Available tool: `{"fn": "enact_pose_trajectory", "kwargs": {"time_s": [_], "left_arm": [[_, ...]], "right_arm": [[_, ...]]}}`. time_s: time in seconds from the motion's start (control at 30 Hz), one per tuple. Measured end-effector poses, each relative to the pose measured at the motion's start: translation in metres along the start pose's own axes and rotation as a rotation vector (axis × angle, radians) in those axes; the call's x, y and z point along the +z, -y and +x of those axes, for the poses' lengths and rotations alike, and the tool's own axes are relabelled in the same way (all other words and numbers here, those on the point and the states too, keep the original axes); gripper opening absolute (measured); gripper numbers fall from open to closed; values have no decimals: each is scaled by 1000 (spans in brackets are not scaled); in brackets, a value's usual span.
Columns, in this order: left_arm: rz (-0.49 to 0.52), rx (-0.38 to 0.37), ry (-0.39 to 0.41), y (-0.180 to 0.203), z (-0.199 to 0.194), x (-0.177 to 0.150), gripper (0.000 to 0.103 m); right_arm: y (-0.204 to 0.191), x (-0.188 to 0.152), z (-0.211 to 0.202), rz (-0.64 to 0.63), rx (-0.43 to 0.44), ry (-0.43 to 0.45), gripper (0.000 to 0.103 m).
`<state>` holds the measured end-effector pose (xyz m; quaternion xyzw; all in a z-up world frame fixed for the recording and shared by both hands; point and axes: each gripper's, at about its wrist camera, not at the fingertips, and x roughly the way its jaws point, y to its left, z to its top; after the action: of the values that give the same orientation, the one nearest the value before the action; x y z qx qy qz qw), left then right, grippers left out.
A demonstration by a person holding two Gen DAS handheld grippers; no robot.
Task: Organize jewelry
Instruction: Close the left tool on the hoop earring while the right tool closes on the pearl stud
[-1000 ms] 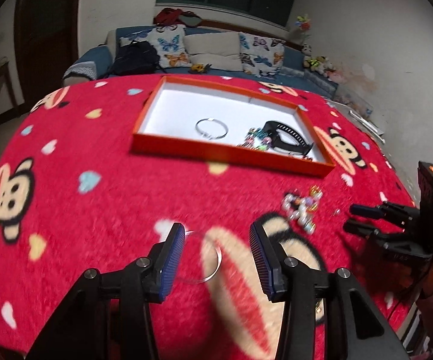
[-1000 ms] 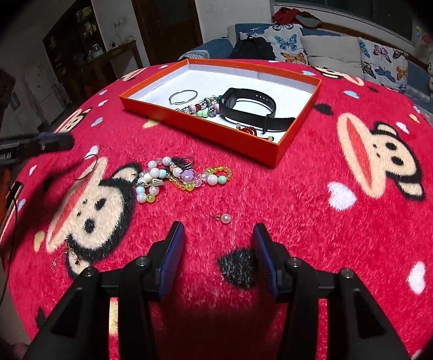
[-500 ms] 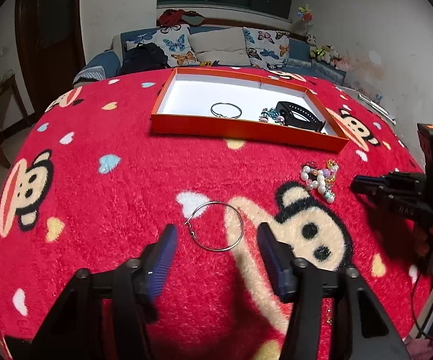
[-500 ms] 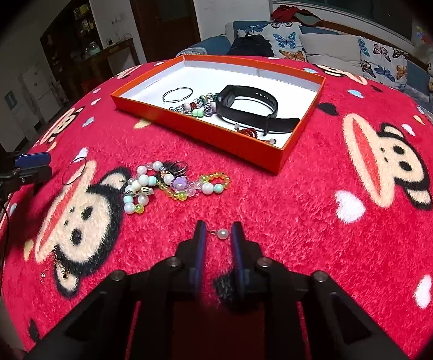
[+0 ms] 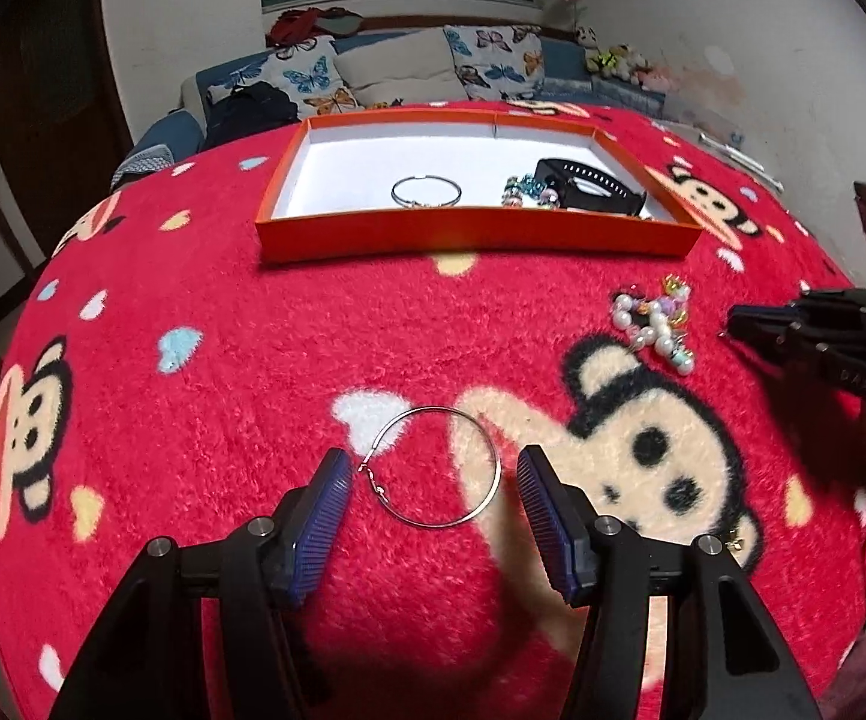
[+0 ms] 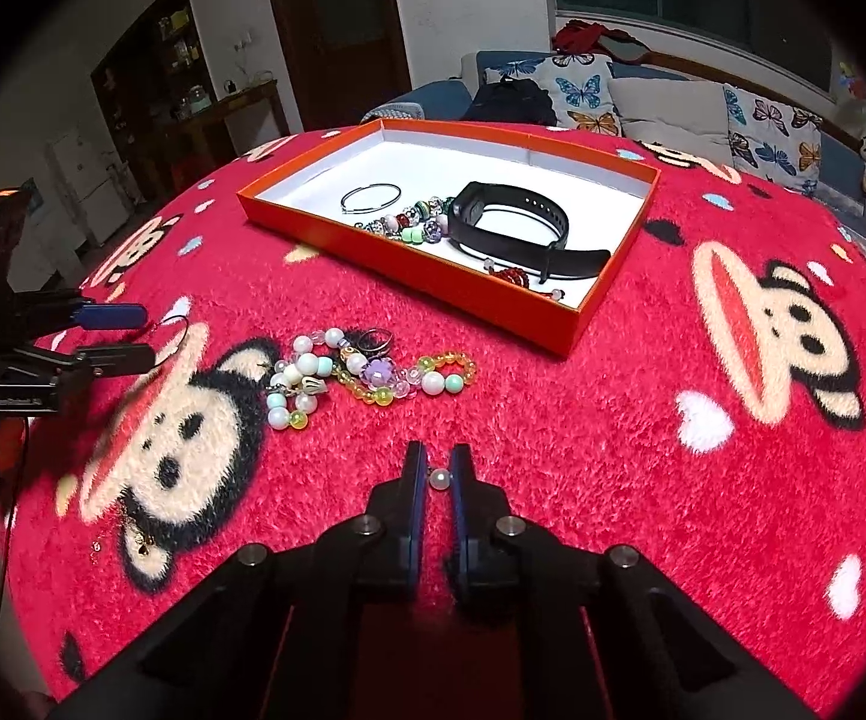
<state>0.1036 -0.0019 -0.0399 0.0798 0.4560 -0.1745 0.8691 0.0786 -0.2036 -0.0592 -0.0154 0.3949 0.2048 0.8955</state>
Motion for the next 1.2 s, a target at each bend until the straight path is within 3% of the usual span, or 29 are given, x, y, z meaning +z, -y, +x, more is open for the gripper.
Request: {"fn": "enact_pose_trajectory", "kwargs": {"time_s": [0.4, 0.63, 0.8, 1.03, 1.2], "left_arm": [[77, 0, 9, 8, 15, 4, 56], [67, 2, 25, 10, 13, 4, 55], [58, -2, 36, 9, 9, 3, 55], [48, -2, 40, 8, 4, 1, 55], [33, -7, 45, 6, 2, 1, 55]], "right_arm": [[3, 2, -11, 9, 5, 15, 10], [8, 6, -15, 21, -1, 25, 10], [10, 5, -6, 28, 32, -16, 10], [8, 1, 3, -13, 25, -50, 20], [2, 1, 4, -71, 23, -47, 21]]}}
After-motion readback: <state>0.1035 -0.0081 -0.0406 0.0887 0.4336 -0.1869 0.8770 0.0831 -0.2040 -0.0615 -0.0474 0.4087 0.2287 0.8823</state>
